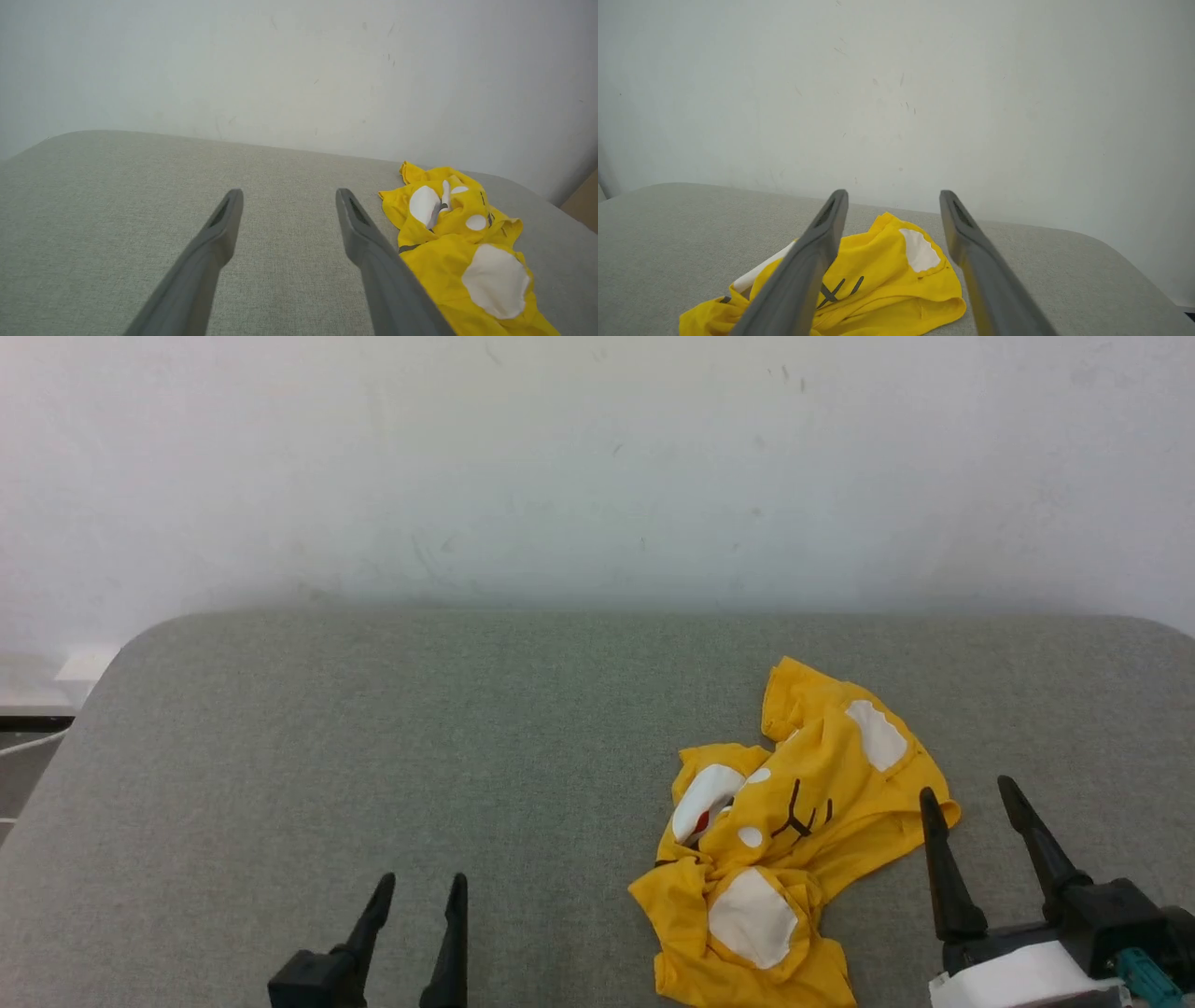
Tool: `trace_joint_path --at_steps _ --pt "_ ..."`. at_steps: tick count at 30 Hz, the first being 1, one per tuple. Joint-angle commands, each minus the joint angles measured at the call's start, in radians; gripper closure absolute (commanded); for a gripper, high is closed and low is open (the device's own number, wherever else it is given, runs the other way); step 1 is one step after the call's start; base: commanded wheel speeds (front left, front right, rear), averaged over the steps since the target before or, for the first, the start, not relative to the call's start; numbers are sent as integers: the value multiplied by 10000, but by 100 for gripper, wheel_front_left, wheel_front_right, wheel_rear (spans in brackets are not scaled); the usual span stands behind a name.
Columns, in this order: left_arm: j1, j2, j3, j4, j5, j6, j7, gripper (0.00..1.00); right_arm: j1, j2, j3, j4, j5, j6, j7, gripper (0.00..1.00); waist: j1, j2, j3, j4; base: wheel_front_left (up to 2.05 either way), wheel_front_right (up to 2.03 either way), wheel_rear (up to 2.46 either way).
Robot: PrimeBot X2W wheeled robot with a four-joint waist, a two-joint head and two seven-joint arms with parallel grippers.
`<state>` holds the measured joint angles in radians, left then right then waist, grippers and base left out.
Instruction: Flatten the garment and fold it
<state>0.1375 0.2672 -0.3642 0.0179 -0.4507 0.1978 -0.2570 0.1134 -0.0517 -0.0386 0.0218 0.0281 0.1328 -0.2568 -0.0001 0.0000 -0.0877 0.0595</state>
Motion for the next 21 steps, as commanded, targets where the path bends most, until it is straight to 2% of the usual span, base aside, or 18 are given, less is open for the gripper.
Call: trace_joint_path --at_steps 1,3,5,10,11,13,17,21 --pt "-20 11 -31 194 242 -239 -46 0 9 15 70 -50 24 -21 -49 0 1 0 120 -65 0 0 0" --pt "-224 -10 -228 339 374 -382 55 0 -57 15 77 -98 2 -21 -49 0 1 0 275 -94 0 0 0" --pt "-509 -100 -489 396 248 -591 603 0 -109 15 31 -158 -17 -21 -49 0 1 0 452 -115 0 0 0" --pt "-1341 -217 -1361 171 -172 -1140 3060 0 -292 15 138 -235 -143 -21 -49 0 1 0 1031 -337 0 0 0" --pt "-1451 -355 -1450 150 -476 -1176 3694 0 -337 15 141 -249 -168 -21 -49 0 1 0 1152 -388 0 0 0" --pt "-1712 -481 -1862 31 -1087 -1552 5130 0 -414 15 178 -300 -250 -21 -49 0 1 0 1383 -512 0 0 0" --pt "-2575 -375 -2303 -140 -1159 -1527 7021 0 -636 15 190 -413 -264 -21 -49 0 1 0 1948 -779 0 0 0" --pt "-3110 -466 -2679 -1 -1213 -1532 8181 0 -862 15 237 -433 -186 -21 -49 0 1 0 2365 -1081 0 0 0"
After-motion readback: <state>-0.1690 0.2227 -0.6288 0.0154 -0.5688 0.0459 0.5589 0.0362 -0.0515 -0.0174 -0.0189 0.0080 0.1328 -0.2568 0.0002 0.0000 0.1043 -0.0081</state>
